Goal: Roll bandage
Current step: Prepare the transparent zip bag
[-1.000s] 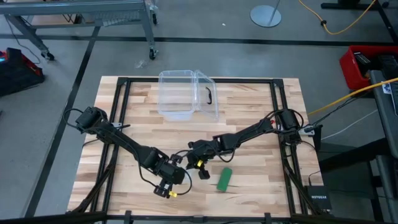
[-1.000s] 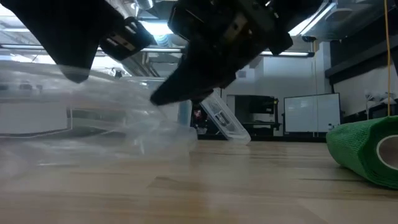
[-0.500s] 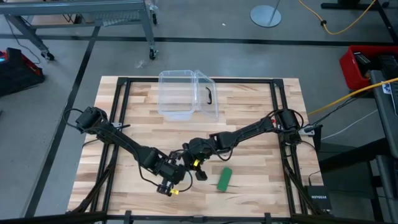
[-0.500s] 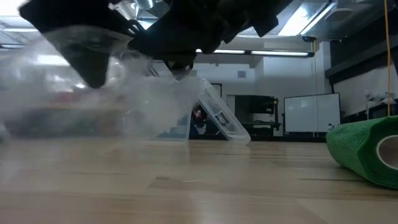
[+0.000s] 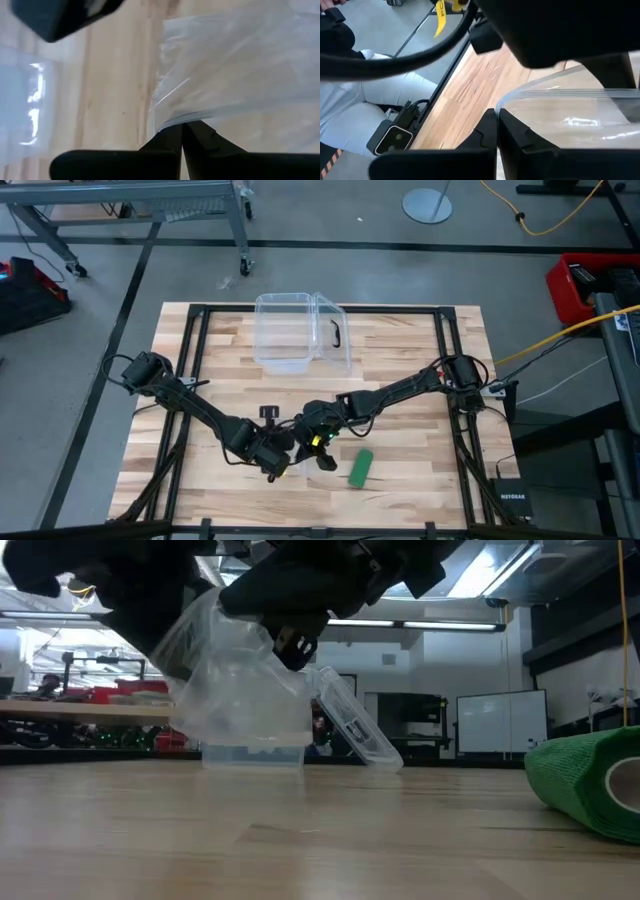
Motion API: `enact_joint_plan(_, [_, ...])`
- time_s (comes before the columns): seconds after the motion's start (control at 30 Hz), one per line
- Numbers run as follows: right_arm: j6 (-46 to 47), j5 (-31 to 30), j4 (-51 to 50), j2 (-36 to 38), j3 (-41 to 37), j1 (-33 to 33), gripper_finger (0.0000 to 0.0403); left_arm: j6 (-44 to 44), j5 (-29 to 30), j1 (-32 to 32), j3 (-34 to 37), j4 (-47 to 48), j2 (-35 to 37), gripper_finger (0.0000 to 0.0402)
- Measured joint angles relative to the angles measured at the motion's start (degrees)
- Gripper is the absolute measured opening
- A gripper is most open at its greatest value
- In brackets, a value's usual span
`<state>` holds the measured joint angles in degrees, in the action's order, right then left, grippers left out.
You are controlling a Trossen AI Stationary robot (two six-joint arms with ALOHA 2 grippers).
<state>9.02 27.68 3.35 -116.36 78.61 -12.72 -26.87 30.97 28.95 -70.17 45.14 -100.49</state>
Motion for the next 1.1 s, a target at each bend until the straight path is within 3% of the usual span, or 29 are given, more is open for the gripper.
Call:
enact_joint_plan(0.17, [0.09,-0.17,-0.36,0.09,0.0,0.07,0.0004,-2.08,2.96,0.06,0.11,-1.01,0.0,0.0])
enact_joint_plan(0.47, [0.57,-5.3,-1.64,-0.06,-0.13,-0.02,0.0004,8.04,3.46,2.89,0.0,-9.22,0.0,0.0])
enact_joint_plan(0.63, [0.59,-10.06,-5.1,-0.09,-0.11,0.14,0.0004,12.44,0.4,3.55,-0.02,-14.92,0.0,0.0])
enact_joint_plan(1.0, [0.4,-10.11,-5.59,-0.09,-0.13,0.18,0.0004,12.52,-8.89,3.0,-0.02,-14.36,0.11,0.0])
enact_joint_plan(1.1, [0.37,-10.34,-5.44,-0.09,-0.13,0.31,0.0004,12.54,-9.02,3.21,-0.01,-13.36,0.31,0.0])
